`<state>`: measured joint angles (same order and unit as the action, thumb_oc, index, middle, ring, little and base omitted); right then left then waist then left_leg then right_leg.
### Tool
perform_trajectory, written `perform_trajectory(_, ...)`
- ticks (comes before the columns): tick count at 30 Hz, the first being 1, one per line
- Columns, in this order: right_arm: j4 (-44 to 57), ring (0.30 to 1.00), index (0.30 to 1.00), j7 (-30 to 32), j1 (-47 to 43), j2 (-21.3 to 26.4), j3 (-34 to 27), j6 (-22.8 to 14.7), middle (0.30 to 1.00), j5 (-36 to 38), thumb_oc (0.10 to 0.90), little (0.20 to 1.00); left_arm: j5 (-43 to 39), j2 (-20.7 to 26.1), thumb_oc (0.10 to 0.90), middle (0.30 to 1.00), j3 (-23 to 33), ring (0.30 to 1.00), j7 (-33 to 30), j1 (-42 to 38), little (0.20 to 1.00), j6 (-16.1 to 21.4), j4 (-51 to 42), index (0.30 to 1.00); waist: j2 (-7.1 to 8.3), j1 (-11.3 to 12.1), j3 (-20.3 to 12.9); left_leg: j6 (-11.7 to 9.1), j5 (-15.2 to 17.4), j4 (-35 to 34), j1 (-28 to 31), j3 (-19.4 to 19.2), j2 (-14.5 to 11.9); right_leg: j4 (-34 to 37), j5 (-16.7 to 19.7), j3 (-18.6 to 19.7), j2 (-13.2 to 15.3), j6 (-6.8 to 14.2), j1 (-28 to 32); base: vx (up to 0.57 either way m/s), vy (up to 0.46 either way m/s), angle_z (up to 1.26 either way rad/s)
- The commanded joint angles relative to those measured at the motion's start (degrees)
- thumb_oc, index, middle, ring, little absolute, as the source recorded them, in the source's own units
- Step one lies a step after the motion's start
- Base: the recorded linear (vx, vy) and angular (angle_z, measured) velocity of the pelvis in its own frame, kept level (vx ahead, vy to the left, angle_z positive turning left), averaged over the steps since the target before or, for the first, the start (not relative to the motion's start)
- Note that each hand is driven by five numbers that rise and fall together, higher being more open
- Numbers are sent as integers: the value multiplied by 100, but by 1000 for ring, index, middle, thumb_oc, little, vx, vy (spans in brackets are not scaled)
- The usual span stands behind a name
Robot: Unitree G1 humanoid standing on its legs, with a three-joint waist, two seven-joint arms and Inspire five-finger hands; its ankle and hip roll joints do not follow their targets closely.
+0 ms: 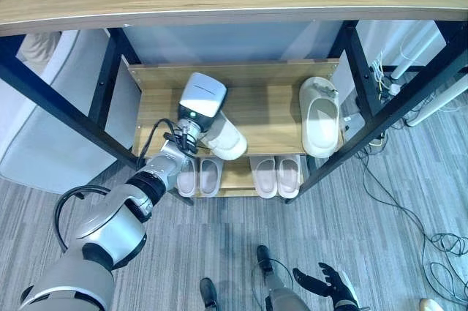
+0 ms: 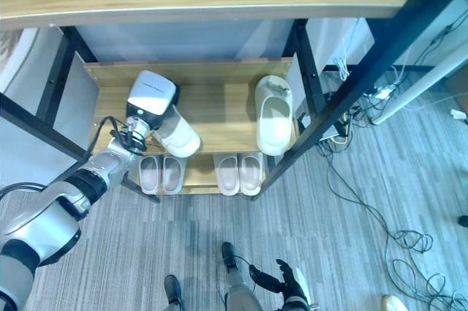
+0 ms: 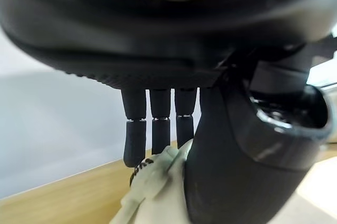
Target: Arrange the slippers neatly on the shoe rack.
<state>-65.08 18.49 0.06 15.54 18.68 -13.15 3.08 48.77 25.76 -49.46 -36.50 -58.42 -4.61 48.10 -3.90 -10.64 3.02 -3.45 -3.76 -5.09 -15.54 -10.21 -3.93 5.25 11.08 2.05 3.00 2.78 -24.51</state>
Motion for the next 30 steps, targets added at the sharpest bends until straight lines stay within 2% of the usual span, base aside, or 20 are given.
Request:
perform_trajectory(1,-270,900,900,308,-172,209,-43,-31,900,37,800,900,294,-284,400,300,298,300,-491,-1027,300,92,3,300,44,-60,312,-76,186,9,-96,341,106,-62,-500,-369,261,566,365,0,0,0)
perform_trajectory(8,-350,900,900,377,-276,269,-48,-33,900,35,800,900,449,-656,400,300,5,300,-435,-1345,300,105,202,300,3,-124,340,-77,190,9,-182,298,102,-61,-478,-311,250,570,240,2,0,0)
perform_trajectory(23,-438,900,900,499,-602,362,28,-90,900,109,800,900,1018,-764,400,300,-960,300,-251,-2129,300,193,501,300,-83,-274,483,-104,194,9,-367,210,57,-93,-437,-231,218,581,-42,8,-6,-4)
perform_trajectory(30,-349,900,900,532,-603,349,116,-129,900,73,800,900,1095,-823,400,300,-1019,300,-278,-2293,300,200,443,300,-92,-317,496,-114,210,9,-415,157,34,-111,-433,-186,199,578,-134,2,0,-1)
